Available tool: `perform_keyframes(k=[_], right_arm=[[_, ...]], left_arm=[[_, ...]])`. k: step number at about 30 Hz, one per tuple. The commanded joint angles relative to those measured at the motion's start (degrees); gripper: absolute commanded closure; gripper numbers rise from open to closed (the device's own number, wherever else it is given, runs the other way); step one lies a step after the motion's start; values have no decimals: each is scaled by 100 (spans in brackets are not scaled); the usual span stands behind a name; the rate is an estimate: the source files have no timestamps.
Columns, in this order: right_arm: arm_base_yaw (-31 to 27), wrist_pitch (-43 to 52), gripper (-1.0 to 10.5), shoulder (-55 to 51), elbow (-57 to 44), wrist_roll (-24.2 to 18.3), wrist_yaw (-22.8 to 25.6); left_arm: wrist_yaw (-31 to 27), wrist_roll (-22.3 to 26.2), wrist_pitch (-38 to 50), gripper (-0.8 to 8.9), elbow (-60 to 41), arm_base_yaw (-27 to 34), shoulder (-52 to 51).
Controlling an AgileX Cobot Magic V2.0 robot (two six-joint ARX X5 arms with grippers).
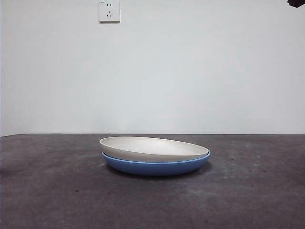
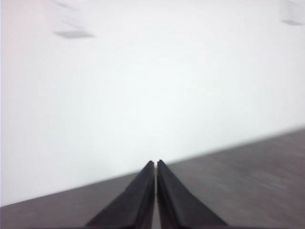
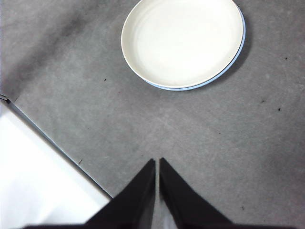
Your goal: Pick up the white plate, put it on the blue plate, put it on desk
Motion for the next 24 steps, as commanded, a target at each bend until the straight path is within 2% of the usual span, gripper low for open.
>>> perform_keyframes(k=[1, 4, 12, 21, 24], right_arm=[[33, 31, 939, 42, 101, -48, 2], [33, 33, 939, 42, 101, -48, 2], [33, 35, 939, 42, 101, -48, 2], [33, 35, 939, 42, 101, -48, 2], [33, 39, 939, 42, 101, -48, 2]], left_arm=[[-369, 92, 264, 804, -573, 306, -481], [-616, 92, 444, 804, -1239, 632, -1036], [-638, 85, 476, 804, -2723, 1071, -2188], [-743, -2, 435, 804, -3585, 1086, -2734], [-763, -24, 7, 804, -3626, 1086, -2874]])
